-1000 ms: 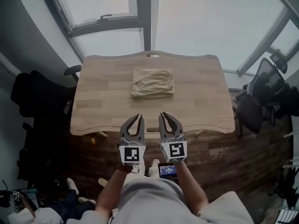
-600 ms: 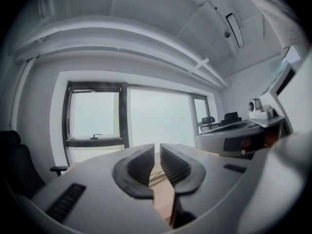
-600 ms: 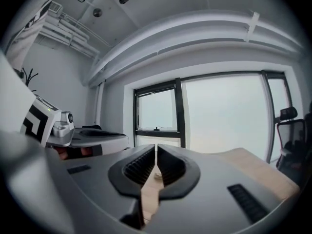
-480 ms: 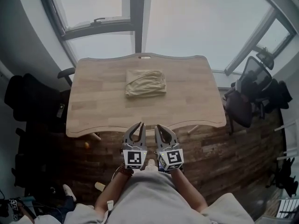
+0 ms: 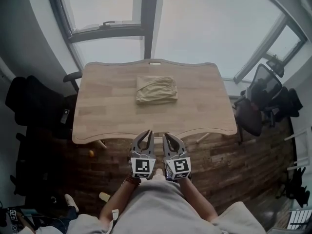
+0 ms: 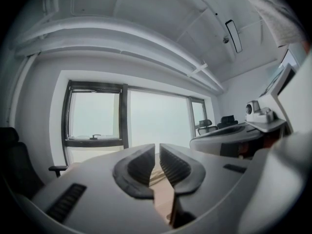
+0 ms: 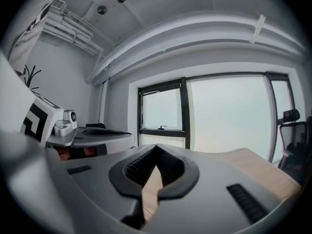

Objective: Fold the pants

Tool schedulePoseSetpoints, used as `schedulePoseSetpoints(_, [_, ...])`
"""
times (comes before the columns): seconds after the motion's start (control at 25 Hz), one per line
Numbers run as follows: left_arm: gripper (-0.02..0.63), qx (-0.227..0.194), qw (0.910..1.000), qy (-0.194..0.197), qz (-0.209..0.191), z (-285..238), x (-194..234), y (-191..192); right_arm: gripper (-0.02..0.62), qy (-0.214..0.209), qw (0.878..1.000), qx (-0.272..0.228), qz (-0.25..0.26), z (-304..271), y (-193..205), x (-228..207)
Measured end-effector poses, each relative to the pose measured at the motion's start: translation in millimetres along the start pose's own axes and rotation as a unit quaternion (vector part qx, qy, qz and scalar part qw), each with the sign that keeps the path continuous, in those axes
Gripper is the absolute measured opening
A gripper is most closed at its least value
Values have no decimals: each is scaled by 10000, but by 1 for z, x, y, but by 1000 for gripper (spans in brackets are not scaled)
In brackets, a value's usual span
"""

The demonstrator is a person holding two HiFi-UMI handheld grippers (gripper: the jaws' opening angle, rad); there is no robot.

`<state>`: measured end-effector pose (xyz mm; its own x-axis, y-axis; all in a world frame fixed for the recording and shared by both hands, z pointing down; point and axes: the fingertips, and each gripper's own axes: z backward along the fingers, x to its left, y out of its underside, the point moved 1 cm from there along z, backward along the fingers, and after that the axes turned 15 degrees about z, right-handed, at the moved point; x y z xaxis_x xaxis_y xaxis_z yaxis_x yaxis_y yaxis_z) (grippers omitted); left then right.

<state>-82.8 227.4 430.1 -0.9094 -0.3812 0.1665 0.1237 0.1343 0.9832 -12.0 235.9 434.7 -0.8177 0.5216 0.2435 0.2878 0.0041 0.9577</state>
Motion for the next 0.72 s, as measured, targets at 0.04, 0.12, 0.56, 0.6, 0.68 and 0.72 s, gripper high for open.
schedulePoseSetpoints(0.04, [32, 17, 10000, -10, 3, 3, 3, 1, 5, -25, 10000, 9, 1, -1, 0, 4])
schedulePoseSetpoints(0.12, [32, 60, 10000, -49, 18, 7, 8, 3, 5, -60, 10000, 33, 29, -3, -2, 9])
schedulePoseSetpoints(0.56, [26, 127, 9990, -397, 153, 40, 60, 10, 5, -505, 9986, 105, 64, -31, 0, 68])
schedulePoseSetpoints(0.6, [26, 129, 9987, -457, 177, 44, 65, 11, 5, -558, 9983, 131, 57, -34, 2, 72])
schedulePoseSetpoints(0.68, [25, 129, 9979, -583, 250, 50, 76, 12, 4, -685, 9975, 173, 82, -39, 4, 81])
schedulePoseSetpoints(0.72, [26, 129, 9974, -649, 289, 53, 81, 13, 5, -754, 9969, 189, 102, -41, 5, 86])
